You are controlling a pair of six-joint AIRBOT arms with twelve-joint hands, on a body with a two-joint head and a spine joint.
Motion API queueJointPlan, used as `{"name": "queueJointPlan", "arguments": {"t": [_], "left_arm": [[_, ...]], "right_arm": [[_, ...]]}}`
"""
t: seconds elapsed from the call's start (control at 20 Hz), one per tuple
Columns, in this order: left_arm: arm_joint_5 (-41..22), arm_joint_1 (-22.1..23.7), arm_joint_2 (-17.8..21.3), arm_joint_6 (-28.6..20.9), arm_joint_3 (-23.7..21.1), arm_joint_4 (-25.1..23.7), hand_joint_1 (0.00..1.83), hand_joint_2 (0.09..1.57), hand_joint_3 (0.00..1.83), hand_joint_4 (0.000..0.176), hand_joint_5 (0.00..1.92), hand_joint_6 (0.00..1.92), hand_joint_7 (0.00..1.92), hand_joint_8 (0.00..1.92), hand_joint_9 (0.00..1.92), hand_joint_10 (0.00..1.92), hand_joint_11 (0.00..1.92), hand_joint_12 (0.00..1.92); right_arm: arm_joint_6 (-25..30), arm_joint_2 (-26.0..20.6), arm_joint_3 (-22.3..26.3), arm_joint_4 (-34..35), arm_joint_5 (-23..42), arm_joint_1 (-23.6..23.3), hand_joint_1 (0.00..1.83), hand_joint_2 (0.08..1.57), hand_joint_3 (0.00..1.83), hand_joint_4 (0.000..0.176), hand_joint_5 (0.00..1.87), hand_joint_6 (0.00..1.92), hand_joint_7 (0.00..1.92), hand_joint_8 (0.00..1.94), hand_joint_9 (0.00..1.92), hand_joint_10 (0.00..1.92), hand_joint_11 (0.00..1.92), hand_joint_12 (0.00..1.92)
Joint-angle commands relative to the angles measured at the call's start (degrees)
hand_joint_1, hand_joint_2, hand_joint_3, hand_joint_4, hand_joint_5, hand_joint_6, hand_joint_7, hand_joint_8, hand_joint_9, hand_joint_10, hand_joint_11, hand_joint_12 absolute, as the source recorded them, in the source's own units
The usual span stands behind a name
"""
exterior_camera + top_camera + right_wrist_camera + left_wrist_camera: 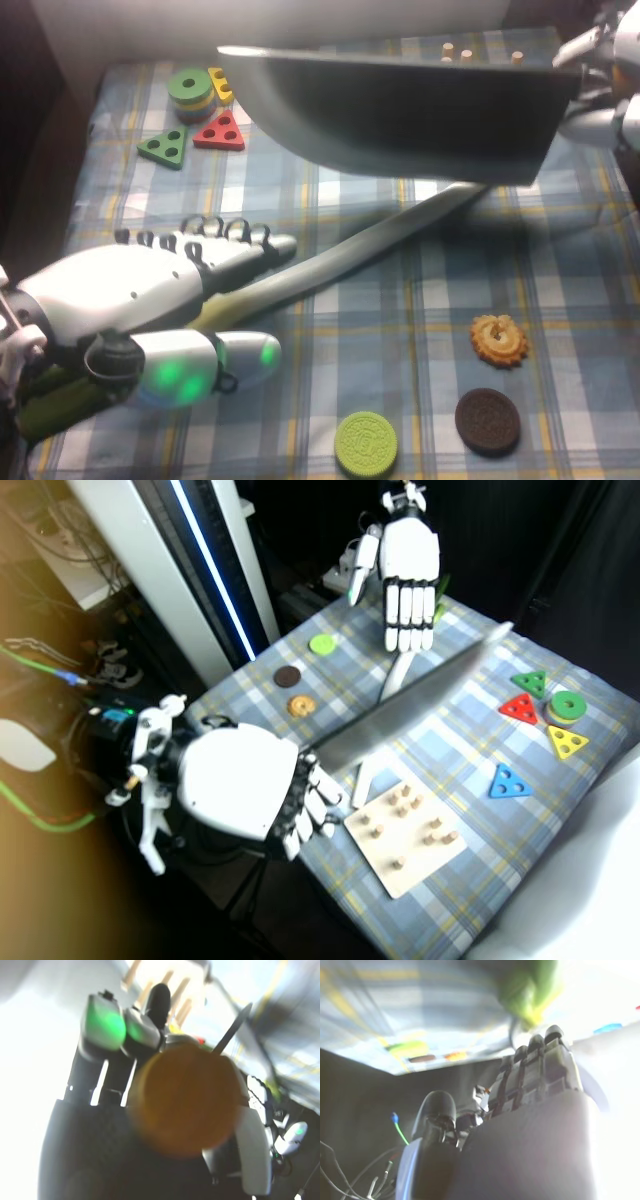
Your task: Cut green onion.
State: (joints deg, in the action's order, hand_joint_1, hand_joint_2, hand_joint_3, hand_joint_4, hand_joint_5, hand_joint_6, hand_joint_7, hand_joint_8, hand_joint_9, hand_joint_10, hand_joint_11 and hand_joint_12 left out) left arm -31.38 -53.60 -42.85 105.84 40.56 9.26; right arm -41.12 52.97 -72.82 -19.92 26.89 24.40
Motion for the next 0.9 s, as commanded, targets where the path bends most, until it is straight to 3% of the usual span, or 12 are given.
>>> {"name": "queueJointPlan", "arguments": {"t": [0.0, 0.1, 0.2, 0.35, 0.4, 0.45, 0.55, 0.65, 0.7, 0.85], "left_arm": [[-7.4, 0.7, 0.3, -0.1, -0.5, -0.3, 0.0, 1.37, 0.0, 0.0, 0.04, 0.0, 0.08, 0.01, 0.06, 0.01, 0.02, 0.01], [-8.7, 0.7, 0.9, -0.1, -0.8, -0.3, 0.0, 1.36, 0.0, 0.0, 0.05, 0.0, 0.08, 0.0, 0.07, 0.01, 0.02, 0.01], [-10.0, 0.7, 1.3, -0.1, -1.3, -0.3, 0.0, 1.37, 0.0, 0.0, 0.04, 0.0, 0.08, 0.0, 0.1, 0.01, 0.04, 0.02], [-12.7, 0.3, 2.1, -0.3, -2.1, -0.4, 0.0, 1.38, 0.0, 0.0, 0.06, 0.0, 0.17, 0.0, 0.2, 0.01, 0.13, 0.08], [-13.7, 0.2, 2.4, -0.8, -2.3, -0.5, 0.0, 1.4, 0.0, 0.0, 0.1, 0.0, 0.2, 0.0, 0.22, 0.0, 0.05, 0.28], [-14.5, 0.1, 2.6, -2.4, -2.3, -0.9, 0.0, 1.4, 0.0, 0.0, 0.06, 0.0, 0.17, 0.0, 0.2, 0.0, 0.01, 0.38], [-15.7, -0.1, 3.0, -5.7, -2.0, -1.8, 0.0, 1.4, 0.0, 0.0, 0.03, 0.0, 0.14, 0.0, 0.18, 0.0, 0.0, 0.38], [-17.0, -0.4, 3.3, -6.1, -2.3, -1.9, 0.0, 1.4, 0.0, 0.0, 0.06, 0.01, 0.15, 0.0, 0.19, 0.0, 0.0, 0.45], [-18.1, -0.7, 3.6, -6.4, -2.5, -1.9, 0.0, 1.41, 0.0, 0.0, 0.05, 0.0, 0.11, 0.0, 0.16, 0.0, 0.0, 0.44], [-19.8, -1.1, 3.7, -9.5, -2.1, -1.8, 0.0, 1.42, 0.0, 0.0, 0.06, 0.0, 0.12, 0.0, 0.17, 0.0, 0.0, 0.45]], "right_arm": [[-0.4, -1.1, -0.3, 3.4, 9.3, -1.7, 0.27, 1.5, 0.0, 0.077, 0.73, 1.92, 1.03, 1.94, 1.17, 1.92, 1.29, 1.92], [-1.5, -1.7, -0.3, 4.0, 10.3, -4.0, 0.33, 1.49, 0.0, 0.093, 0.74, 1.92, 1.1, 1.94, 1.28, 1.92, 1.41, 1.92], [-2.6, -2.2, -0.2, 4.1, 10.5, -6.2, 0.26, 1.52, 0.01, 0.1, 0.78, 1.92, 1.18, 1.94, 1.39, 1.92, 1.51, 1.92], [-3.9, -2.5, -0.2, 4.1, 10.5, -8.4, 0.23, 1.55, 0.0, 0.105, 0.83, 1.92, 1.18, 1.94, 1.39, 1.92, 1.49, 1.92], [-4.4, -2.5, -0.2, 4.2, 10.5, -8.8, 0.23, 1.56, 0.0, 0.104, 0.87, 1.92, 1.2, 1.94, 1.4, 1.92, 1.47, 1.92], [-5.1, -2.5, -0.3, 4.5, 10.4, -9.0, 0.27, 1.57, 0.01, 0.091, 0.9, 1.92, 1.25, 1.94, 1.43, 1.92, 1.51, 1.92], [-5.9, -2.2, -0.9, 4.9, 9.2, -9.3, 0.31, 1.57, 0.03, 0.079, 0.96, 1.92, 1.31, 1.94, 1.48, 1.92, 1.56, 1.92], [-6.1, -1.7, -2.0, 4.9, 7.5, -9.9, 0.32, 1.57, 0.03, 0.063, 1.0, 1.92, 1.32, 1.94, 1.49, 1.92, 1.56, 1.92], [-6.5, -1.3, -2.8, 5.0, 5.8, -10.5, 0.41, 1.57, 0.01, 0.0, 0.96, 1.92, 1.29, 1.94, 1.48, 1.92, 1.55, 1.92], [-9.3, -0.9, -3.0, 4.9, 2.6, -11.4, 0.42, 1.54, 0.0, 0.0, 0.98, 1.92, 1.27, 1.94, 1.44, 1.92, 1.51, 1.92]]}}
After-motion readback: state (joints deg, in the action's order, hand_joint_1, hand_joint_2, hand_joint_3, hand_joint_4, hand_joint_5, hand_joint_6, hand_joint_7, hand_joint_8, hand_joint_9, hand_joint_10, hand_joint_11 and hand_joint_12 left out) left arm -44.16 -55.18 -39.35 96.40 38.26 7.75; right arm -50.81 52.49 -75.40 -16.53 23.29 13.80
